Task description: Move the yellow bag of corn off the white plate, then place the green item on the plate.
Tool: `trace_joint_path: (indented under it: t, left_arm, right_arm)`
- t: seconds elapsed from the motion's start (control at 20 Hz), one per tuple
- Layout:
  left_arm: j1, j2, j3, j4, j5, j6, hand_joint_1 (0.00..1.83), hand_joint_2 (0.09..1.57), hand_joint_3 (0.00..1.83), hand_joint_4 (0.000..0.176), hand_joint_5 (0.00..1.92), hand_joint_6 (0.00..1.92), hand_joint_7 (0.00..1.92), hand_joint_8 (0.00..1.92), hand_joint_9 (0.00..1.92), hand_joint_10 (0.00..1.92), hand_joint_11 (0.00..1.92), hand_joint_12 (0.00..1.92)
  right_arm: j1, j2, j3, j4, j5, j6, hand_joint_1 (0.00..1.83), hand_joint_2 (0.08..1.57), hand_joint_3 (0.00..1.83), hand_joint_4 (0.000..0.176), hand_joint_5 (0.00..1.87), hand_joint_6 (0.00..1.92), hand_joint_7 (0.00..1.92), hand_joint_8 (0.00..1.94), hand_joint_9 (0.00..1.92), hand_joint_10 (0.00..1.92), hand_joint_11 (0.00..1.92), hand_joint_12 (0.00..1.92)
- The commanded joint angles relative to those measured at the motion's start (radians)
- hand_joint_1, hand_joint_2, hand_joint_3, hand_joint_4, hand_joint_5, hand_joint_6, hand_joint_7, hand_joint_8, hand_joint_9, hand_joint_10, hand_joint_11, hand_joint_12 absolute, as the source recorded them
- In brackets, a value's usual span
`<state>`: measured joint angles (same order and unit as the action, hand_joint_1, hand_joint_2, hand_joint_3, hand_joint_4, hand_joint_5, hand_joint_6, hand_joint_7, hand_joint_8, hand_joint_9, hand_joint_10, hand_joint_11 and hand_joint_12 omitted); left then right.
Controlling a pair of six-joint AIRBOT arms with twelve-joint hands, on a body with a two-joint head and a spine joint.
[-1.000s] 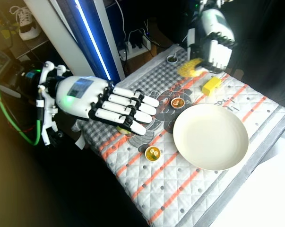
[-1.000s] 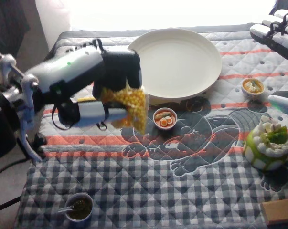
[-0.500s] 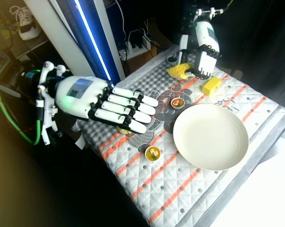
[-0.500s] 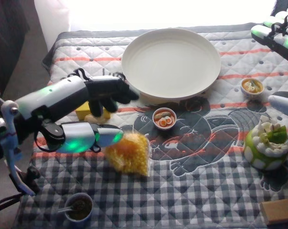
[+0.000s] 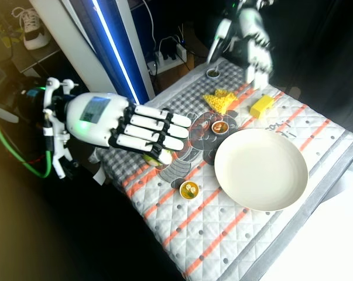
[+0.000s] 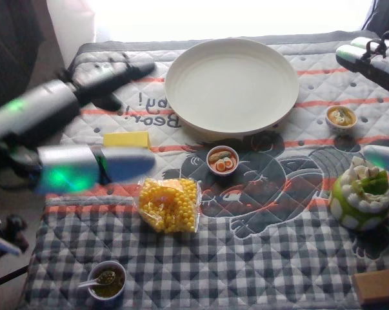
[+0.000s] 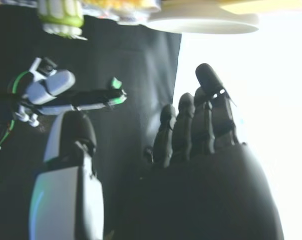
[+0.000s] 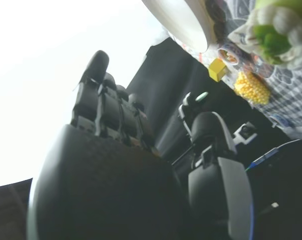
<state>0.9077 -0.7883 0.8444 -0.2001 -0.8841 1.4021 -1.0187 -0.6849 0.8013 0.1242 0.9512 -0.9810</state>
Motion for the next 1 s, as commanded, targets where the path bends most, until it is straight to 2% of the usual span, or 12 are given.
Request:
trace_joint_path:
  t: [0.0,0.05,0.15,0.3,0.35,0.45,0.55,0.6,0.75,0.8,0.85,0.95]
  left_arm:
    - [-0.002,0.003,-0.003,0.003,-0.166,-0.007,0.65,1.08,0.00,0.017,0.11,0.01,0.04,0.00,0.03,0.04,0.00,0.49]
    - [0.003,0.006,-0.002,-0.013,-0.193,-0.007,0.67,1.08,0.00,0.017,0.10,0.00,0.03,0.01,0.02,0.03,0.00,0.43]
    - [0.011,0.007,0.002,-0.038,-0.228,-0.007,0.67,1.07,0.00,0.002,0.13,0.00,0.07,0.00,0.05,0.03,0.00,0.69]
    - [0.014,0.007,0.005,-0.058,-0.261,-0.007,0.71,1.10,0.00,0.000,0.11,0.00,0.09,0.01,0.04,0.02,0.00,0.59]
    - [0.014,0.007,0.006,-0.060,-0.264,-0.007,0.72,1.10,0.00,0.000,0.11,0.00,0.09,0.00,0.04,0.02,0.00,0.69]
    - [0.015,0.006,0.007,-0.071,-0.276,-0.007,0.71,1.10,0.00,0.000,0.08,0.00,0.05,0.00,0.00,0.00,0.00,0.64]
    - [0.018,0.004,0.007,-0.076,-0.279,-0.009,0.73,1.09,0.00,0.000,0.10,0.01,0.04,0.00,0.02,0.01,0.00,0.66]
    - [0.018,0.002,0.010,-0.077,-0.279,-0.013,0.71,1.10,0.00,0.000,0.10,0.00,0.05,0.00,0.02,0.01,0.00,0.66]
    - [0.018,0.001,0.013,-0.078,-0.285,-0.021,0.71,1.10,0.00,0.005,0.08,0.00,0.03,0.00,0.02,0.00,0.00,0.76]
    - [0.020,0.001,0.013,-0.084,-0.294,-0.021,0.74,1.10,0.00,0.000,0.10,0.01,0.06,0.00,0.02,0.01,0.00,0.60]
    - [0.024,0.001,0.013,-0.092,-0.304,-0.021,0.74,1.11,0.00,0.000,0.10,0.00,0.04,0.00,0.01,0.00,0.00,0.59]
    - [0.030,0.001,0.013,-0.098,-0.312,-0.023,0.75,1.14,0.00,0.000,0.08,0.01,0.03,0.01,0.01,0.01,0.00,0.47]
  right_arm:
    - [0.003,0.003,0.007,-0.015,0.115,0.033,0.37,1.24,0.00,0.000,0.02,0.01,0.08,0.01,0.20,0.10,0.00,1.27]
    - [-0.010,0.003,0.012,-0.026,0.115,0.069,0.42,1.22,0.00,0.004,0.00,0.00,0.06,0.00,0.17,0.09,0.00,1.27]
    - [-0.043,0.004,0.011,-0.027,0.115,0.081,0.45,1.20,0.00,0.000,0.01,0.00,0.08,0.01,0.16,0.09,0.00,1.30]
    - [-0.096,0.008,0.011,-0.026,0.113,0.115,0.51,1.19,0.00,0.000,0.00,0.00,0.14,0.02,0.19,0.12,0.00,1.23]
    - [-0.104,0.009,0.011,-0.026,0.111,0.120,0.50,1.19,0.00,0.017,0.00,0.00,0.15,0.01,0.20,0.14,0.00,1.25]
    - [-0.113,0.008,0.011,-0.027,0.087,0.126,0.46,1.19,0.00,0.000,0.00,0.00,0.14,0.00,0.19,0.15,0.00,1.29]
    - [-0.113,0.001,0.011,-0.032,0.070,0.126,0.49,1.17,0.00,0.000,0.01,0.00,0.15,0.00,0.15,0.23,0.00,1.27]
    - [-0.113,-0.005,0.015,-0.033,0.058,0.126,0.53,1.16,0.00,0.000,0.00,0.00,0.12,0.00,0.08,0.35,0.00,1.07]
    - [-0.111,-0.028,0.032,-0.033,0.025,0.126,0.57,1.15,0.00,0.003,0.00,0.00,0.07,0.00,0.00,0.37,0.00,0.94]
    - [-0.109,-0.037,0.039,-0.032,0.014,0.126,0.66,1.14,0.00,0.003,0.00,0.00,0.08,0.01,0.00,0.52,0.00,1.25]
    - [-0.103,-0.054,0.051,-0.031,-0.004,0.126,0.67,1.15,0.00,0.000,0.00,0.00,0.08,0.00,0.00,0.52,0.00,1.33]
    - [-0.088,-0.074,0.067,-0.031,-0.030,0.126,0.70,1.15,0.00,0.000,0.02,0.01,0.12,0.01,0.00,0.46,0.00,1.14]
